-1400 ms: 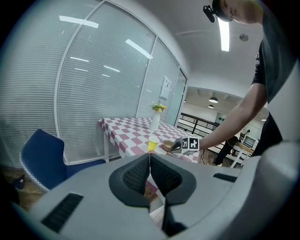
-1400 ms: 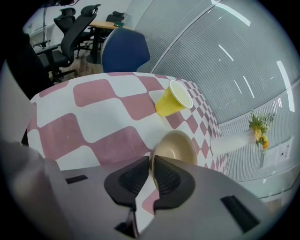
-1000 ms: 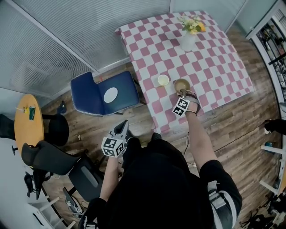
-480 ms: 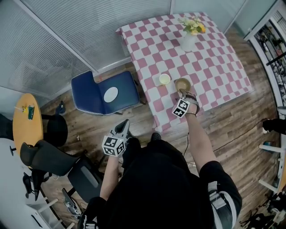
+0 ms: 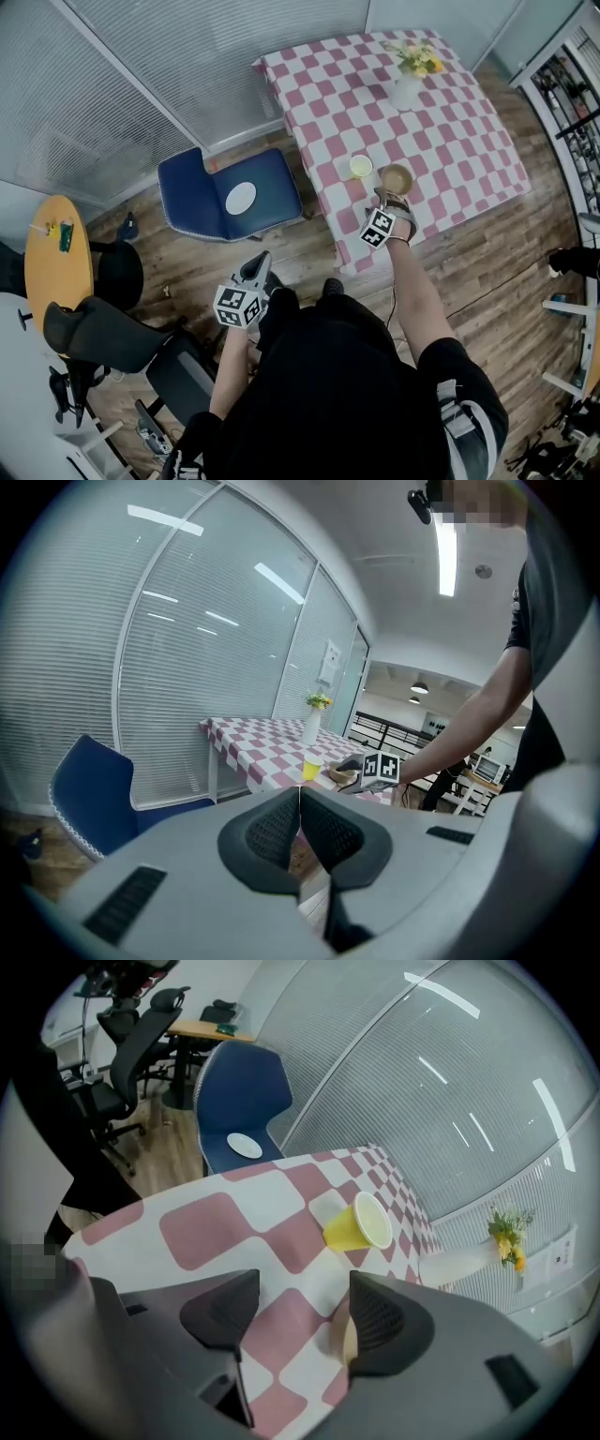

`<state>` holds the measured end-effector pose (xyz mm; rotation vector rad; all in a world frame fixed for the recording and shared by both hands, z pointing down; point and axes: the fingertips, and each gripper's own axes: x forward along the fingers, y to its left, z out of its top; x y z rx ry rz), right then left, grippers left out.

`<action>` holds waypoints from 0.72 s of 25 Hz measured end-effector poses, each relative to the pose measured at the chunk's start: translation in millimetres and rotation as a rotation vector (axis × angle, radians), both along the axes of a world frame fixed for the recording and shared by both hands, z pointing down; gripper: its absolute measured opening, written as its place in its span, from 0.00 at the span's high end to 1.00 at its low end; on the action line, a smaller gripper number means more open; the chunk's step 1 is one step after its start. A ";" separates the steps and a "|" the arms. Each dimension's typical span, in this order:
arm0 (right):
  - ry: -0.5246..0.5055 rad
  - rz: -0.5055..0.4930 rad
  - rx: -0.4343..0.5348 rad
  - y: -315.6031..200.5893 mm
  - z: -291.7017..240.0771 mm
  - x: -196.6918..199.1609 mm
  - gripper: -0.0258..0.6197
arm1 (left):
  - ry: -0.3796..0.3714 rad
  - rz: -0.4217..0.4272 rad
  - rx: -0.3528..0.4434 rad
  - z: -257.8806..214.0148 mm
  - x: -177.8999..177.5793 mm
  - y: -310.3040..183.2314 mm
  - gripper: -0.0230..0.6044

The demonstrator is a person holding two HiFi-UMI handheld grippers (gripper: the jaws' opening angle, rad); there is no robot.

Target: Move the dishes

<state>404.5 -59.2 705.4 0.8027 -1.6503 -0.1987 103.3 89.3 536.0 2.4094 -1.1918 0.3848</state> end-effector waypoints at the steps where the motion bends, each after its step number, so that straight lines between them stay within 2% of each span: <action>1: -0.001 -0.003 -0.007 0.6 -0.5 -9.6 0.47 | 0.003 0.002 -0.001 0.2 -8.0 -2.4 0.93; 7: -0.003 0.014 -0.020 -6.1 3.7 -67.3 0.49 | 0.017 0.010 0.005 -3.3 -66.0 -26.4 0.93; 18: -0.025 -0.006 -0.025 -45.8 0.0 -214.4 0.51 | 0.018 -0.013 0.018 -4.3 -203.9 -73.8 0.93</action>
